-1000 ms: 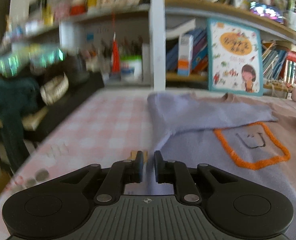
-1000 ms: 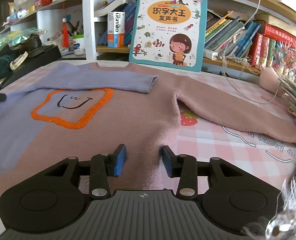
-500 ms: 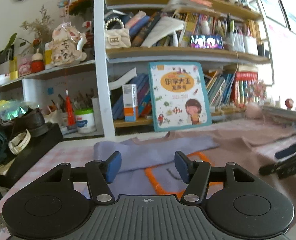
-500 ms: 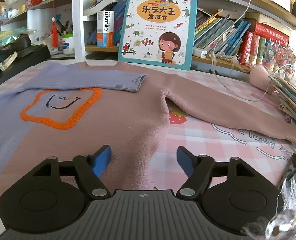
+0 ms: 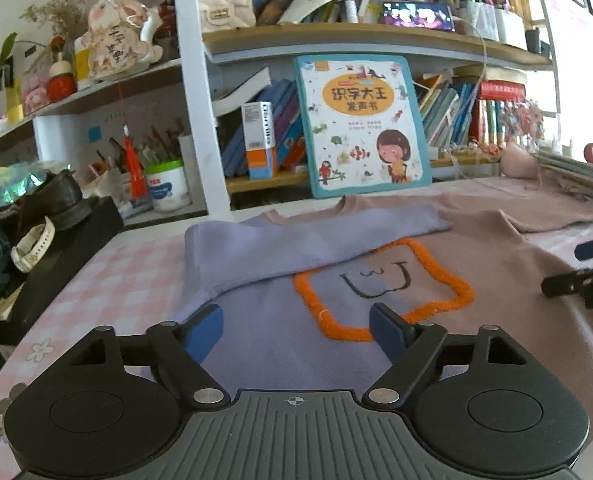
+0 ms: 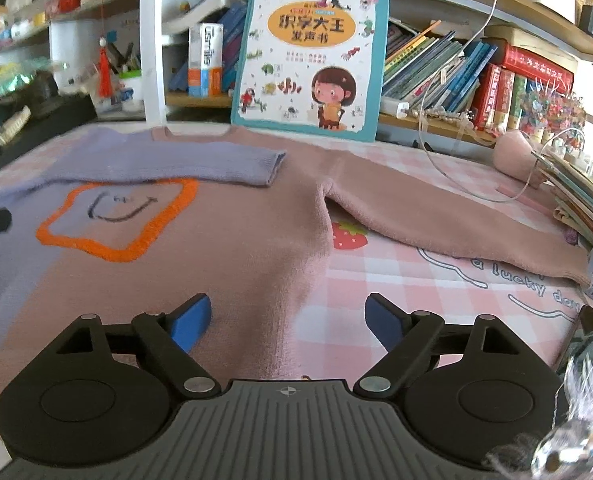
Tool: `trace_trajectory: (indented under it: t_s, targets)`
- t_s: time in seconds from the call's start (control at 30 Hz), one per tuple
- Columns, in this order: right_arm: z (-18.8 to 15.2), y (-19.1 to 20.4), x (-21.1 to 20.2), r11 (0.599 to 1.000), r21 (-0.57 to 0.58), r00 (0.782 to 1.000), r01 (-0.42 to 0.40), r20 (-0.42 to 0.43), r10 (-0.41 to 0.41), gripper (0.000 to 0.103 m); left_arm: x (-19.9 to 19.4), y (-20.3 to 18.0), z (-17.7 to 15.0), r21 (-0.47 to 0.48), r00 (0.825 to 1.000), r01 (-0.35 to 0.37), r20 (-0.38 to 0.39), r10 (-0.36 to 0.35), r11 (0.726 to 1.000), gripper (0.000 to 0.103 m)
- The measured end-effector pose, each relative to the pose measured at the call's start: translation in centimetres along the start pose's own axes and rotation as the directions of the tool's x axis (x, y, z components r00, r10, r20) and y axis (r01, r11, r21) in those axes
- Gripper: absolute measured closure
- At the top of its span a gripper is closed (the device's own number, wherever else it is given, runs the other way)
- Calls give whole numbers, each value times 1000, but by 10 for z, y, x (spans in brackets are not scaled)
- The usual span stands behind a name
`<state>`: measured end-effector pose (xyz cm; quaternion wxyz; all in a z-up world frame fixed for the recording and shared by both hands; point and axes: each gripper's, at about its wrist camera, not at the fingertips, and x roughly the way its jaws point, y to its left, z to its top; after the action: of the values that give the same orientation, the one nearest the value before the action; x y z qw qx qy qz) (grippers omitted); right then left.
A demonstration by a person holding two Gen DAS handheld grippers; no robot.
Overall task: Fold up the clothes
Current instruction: 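Move the right tool to the pink sleeve cuff and grasp it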
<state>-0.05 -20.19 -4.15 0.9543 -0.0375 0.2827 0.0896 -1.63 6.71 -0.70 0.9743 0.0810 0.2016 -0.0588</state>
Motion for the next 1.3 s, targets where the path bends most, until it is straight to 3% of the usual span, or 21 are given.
trace_trajectory:
  t_s: [0.1,0.2,0.5,0.83,0.97,1.23,1.3]
  targets:
    - [2,-12,-15,1000,5,994,-7,106,7,20,-2,2,-1,-12,1000,3,11,-3,1000,13]
    - [14,-37,-21,996,18,990,86,115,-87,20,-4,7,-1,-37,1000,12,22,-11,999,10]
    - [43,-157,-17,950,180,966,256,-93,-243,20,-5,9,0,-54,999,12,35,-10,998,6]
    - [51,-232,-1,873,390,950,293,-223,-220,24,-3,0,1,0,1000,5,16,-5,1000,4]
    - [46,-243,13,856,419,941,304,-270,-202,39,-3,-5,1,25,1000,-3,15,2,1000,4]
    - [45,-241,31,858,399,931,323,-299,-210,53,0,-10,1,60,1000,9,-7,-9,998,4]
    - [43,-239,34,868,371,924,330,-317,-216,81,0,-9,1,57,1000,11,-7,-10,998,4]
